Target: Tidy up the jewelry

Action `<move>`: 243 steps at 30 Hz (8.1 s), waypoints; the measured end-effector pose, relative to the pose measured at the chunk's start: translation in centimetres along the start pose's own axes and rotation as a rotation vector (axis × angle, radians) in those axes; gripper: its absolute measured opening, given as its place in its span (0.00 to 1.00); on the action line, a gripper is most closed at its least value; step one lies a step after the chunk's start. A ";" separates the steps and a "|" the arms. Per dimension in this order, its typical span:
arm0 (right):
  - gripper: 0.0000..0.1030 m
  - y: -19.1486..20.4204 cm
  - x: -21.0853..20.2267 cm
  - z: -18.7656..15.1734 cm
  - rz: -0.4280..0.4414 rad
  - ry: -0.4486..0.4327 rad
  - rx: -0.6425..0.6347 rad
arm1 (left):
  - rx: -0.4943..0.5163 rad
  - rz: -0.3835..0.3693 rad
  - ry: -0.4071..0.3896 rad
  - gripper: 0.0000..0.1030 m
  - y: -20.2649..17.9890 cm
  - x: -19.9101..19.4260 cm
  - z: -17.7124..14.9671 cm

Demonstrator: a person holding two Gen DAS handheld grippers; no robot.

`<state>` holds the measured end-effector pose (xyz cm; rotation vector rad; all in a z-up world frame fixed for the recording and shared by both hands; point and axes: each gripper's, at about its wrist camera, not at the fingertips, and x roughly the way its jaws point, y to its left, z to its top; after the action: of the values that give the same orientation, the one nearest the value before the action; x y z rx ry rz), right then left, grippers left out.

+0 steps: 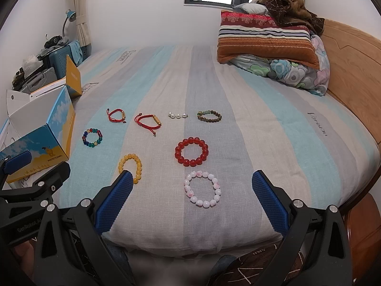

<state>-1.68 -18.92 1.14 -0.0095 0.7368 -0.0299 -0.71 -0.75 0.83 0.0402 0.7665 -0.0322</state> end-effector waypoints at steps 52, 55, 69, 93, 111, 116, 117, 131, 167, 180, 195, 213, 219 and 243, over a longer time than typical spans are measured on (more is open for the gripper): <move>0.68 -2.8 16.0 -3.8 0.011 0.338 0.001 | 0.001 -0.028 0.239 0.91 -3.9 16.8 -1.9; 0.61 -2.7 16.0 -3.9 0.028 0.342 0.002 | 0.002 -0.037 0.246 0.84 -3.8 16.8 -2.0; 0.19 -3.5 15.8 -3.6 0.019 0.332 0.061 | 0.008 -0.033 0.254 0.15 -3.0 15.4 -2.0; 0.19 -3.8 13.1 -2.5 0.083 0.235 0.112 | -0.053 -0.110 0.168 0.09 -0.9 11.7 -0.4; 0.19 -2.6 10.0 0.9 0.085 0.191 0.121 | -0.046 -0.091 0.141 0.09 0.5 9.2 2.0; 0.19 -1.5 9.4 2.3 0.085 0.180 0.109 | -0.037 -0.072 0.118 0.09 1.1 8.1 3.0; 0.19 -1.3 9.3 2.6 0.085 0.175 0.105 | -0.035 -0.071 0.116 0.09 1.2 7.9 3.2; 0.19 4.1 8.3 7.5 0.146 0.153 0.034 | -0.064 -0.080 0.077 0.09 4.2 5.5 7.1; 0.19 31.3 5.5 13.3 0.372 0.121 -0.255 | -0.257 0.182 0.001 0.09 24.2 -1.9 9.4; 0.19 39.8 9.3 9.1 0.410 0.227 -0.347 | -0.365 0.279 0.126 0.09 32.5 2.0 4.3; 0.29 41.8 12.4 7.7 0.386 0.295 -0.369 | -0.418 0.268 0.181 0.11 34.8 4.7 2.5; 0.90 34.6 7.3 10.8 0.342 0.114 -0.267 | -0.360 0.290 0.061 0.88 29.9 0.6 3.6; 0.91 30.0 5.9 11.6 0.308 0.051 -0.218 | -0.322 0.255 0.024 0.91 26.4 0.3 4.6; 0.91 9.9 5.0 11.1 0.283 -0.061 -0.121 | -0.101 0.070 -0.047 0.94 9.4 3.6 8.9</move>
<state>9.70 -9.17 5.76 -0.0212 0.6731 0.2838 8.42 8.13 4.96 -0.0298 0.7186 0.0718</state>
